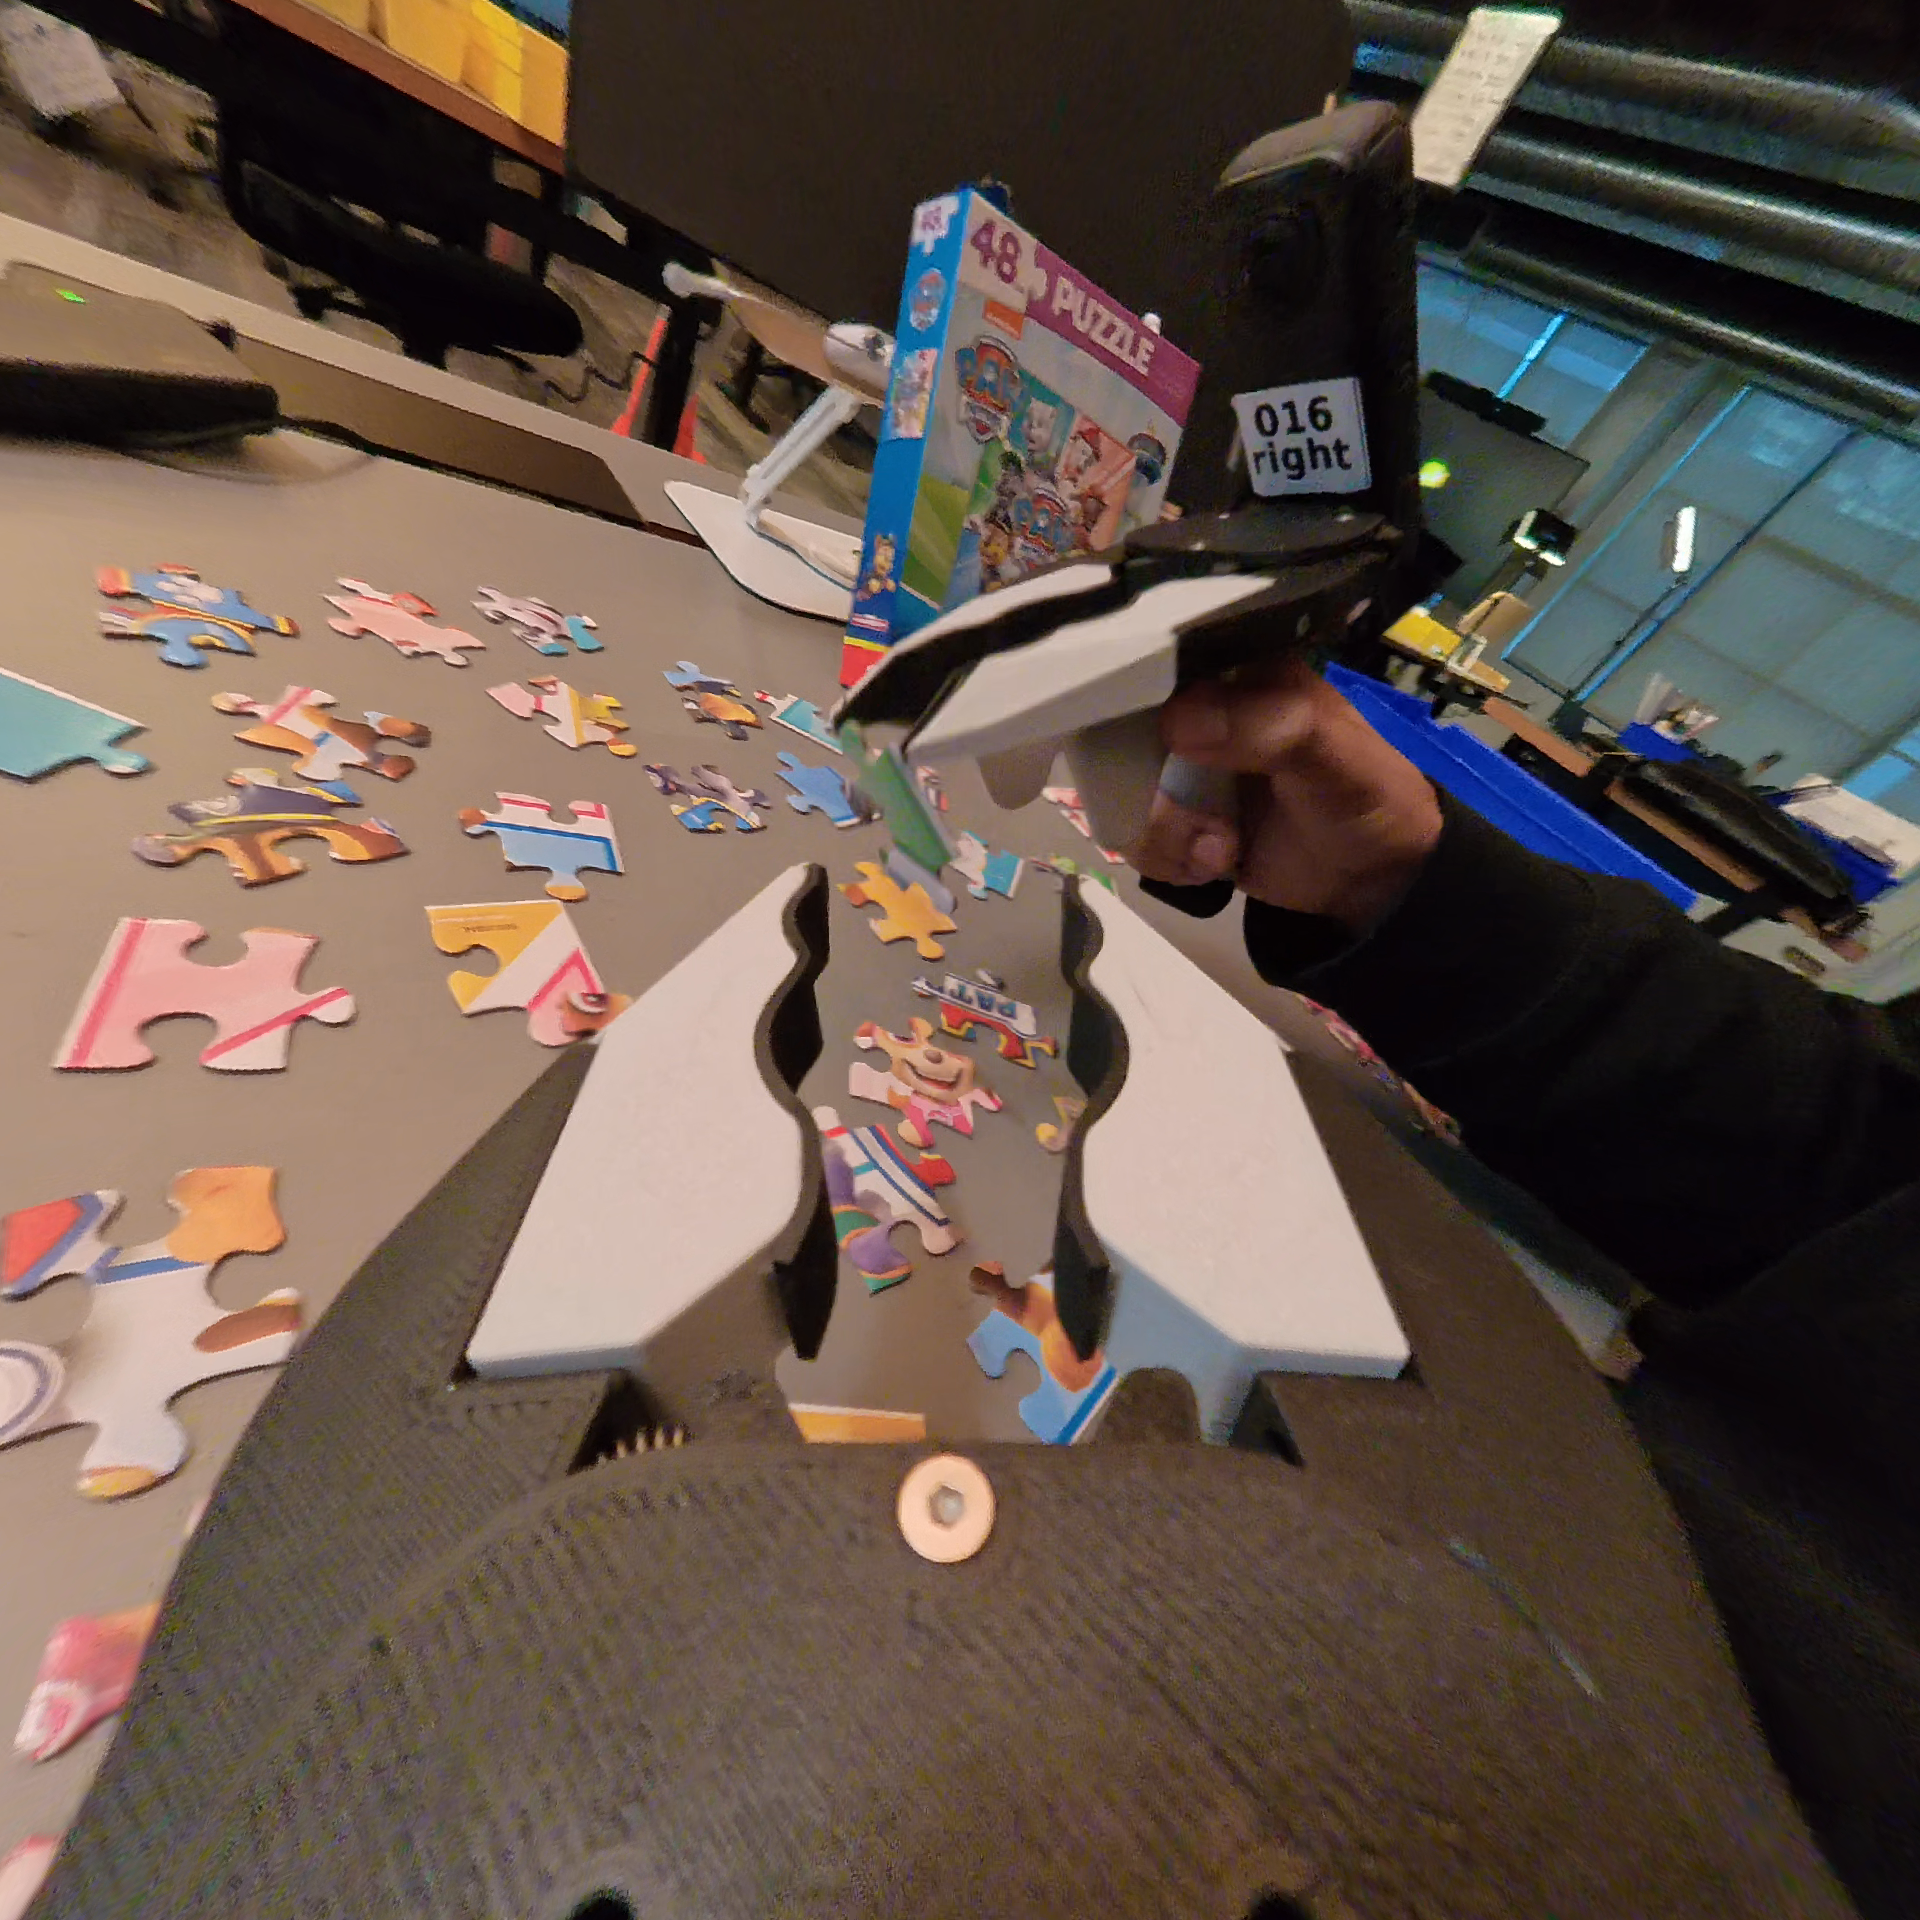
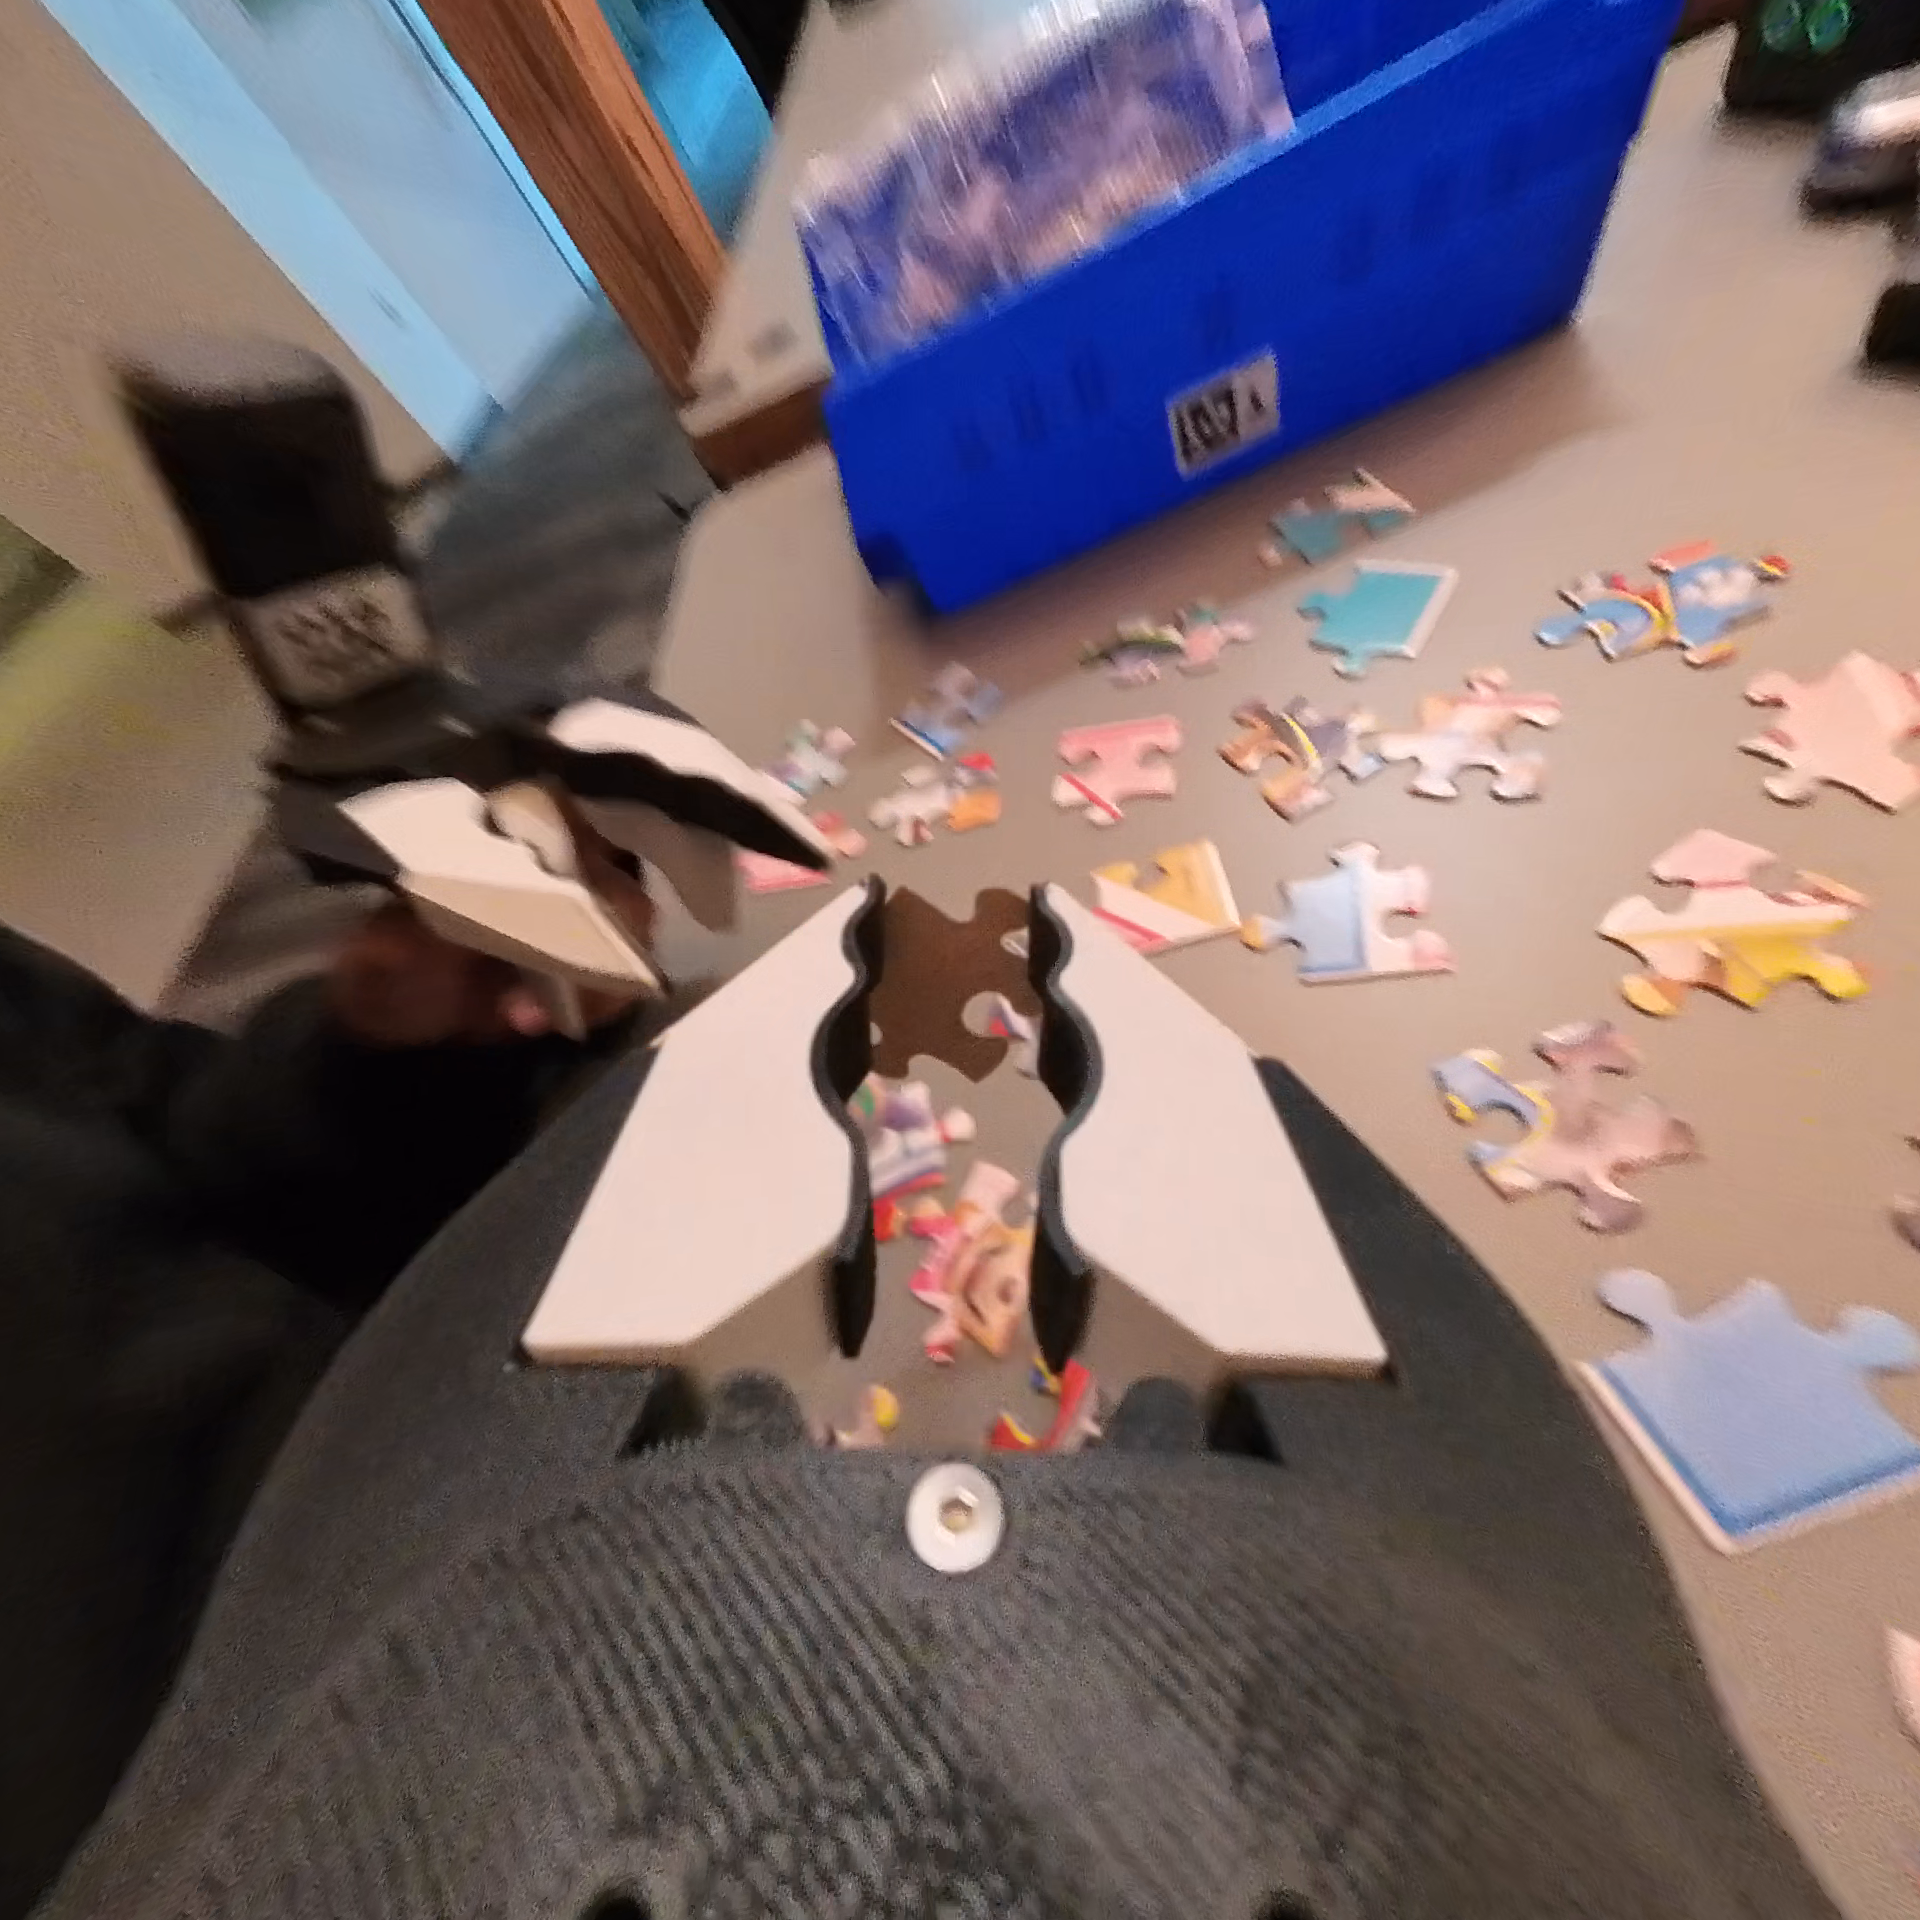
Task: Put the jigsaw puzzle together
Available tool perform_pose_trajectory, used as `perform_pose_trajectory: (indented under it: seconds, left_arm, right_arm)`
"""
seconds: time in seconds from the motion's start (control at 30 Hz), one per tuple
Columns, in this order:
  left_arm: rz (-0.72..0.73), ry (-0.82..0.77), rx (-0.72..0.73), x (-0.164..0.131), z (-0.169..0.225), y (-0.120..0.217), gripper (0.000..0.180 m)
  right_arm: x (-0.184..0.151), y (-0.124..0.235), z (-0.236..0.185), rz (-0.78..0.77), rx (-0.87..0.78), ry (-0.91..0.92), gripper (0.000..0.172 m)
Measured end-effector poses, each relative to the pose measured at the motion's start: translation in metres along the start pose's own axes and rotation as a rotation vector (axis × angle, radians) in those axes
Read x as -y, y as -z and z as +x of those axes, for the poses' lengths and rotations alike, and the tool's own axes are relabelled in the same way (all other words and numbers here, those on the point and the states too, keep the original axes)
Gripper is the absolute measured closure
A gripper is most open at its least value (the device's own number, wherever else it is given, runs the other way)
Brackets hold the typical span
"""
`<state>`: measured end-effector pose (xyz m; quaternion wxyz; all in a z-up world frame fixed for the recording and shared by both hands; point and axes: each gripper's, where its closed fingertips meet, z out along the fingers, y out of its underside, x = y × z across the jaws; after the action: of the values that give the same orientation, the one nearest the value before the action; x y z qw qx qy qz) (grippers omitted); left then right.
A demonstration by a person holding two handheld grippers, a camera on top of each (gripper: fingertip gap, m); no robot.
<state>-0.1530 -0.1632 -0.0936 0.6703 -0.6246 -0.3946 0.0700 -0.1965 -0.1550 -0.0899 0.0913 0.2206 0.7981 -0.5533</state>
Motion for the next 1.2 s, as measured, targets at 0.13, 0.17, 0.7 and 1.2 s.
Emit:
perform_pose_trajectory:
  seconds: [0.13,0.17,0.7,1.2]
  left_arm:
    - [-0.008,0.008,-0.053,-0.004,0.013,-0.007,0.135]
    - [-0.008,-0.009,-0.041,-0.004,0.014,-0.008,0.137]
    - [-0.010,-0.548,0.033,-0.003,0.038,0.001,0.180]
    - [-0.030,-0.133,0.118,-0.009,-0.013,-0.005,0.133]
  right_arm:
    - [0.014,0.004,-0.025,0.121,0.082,-0.056,0.146]
    - [0.014,0.003,-0.029,0.129,0.080,-0.051,0.146]
    - [0.004,0.040,-0.061,0.214,0.093,0.119,0.132]
    - [-0.006,0.040,-0.023,0.048,-0.196,0.460,0.172]
